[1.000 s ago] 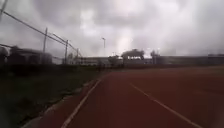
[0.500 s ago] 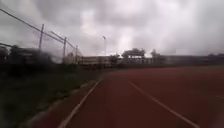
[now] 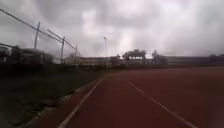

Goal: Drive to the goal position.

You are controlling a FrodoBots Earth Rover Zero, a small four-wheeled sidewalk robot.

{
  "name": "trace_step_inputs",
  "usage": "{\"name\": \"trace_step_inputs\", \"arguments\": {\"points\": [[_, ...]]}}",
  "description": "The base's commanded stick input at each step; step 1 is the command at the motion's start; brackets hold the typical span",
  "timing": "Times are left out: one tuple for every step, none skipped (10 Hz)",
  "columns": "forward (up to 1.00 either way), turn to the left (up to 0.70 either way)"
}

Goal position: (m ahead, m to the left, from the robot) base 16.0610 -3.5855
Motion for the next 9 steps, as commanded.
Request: {"name": "trace_step_inputs", "arguments": {"points": [[0.70, 0.00], [0.70, 0.00], [0.70, 0.00], [0.70, 0.00], [0.70, 0.00], [0.70, 0.00], [0.70, 0.00], [0.70, 0.00], [0.70, 0.00]]}}
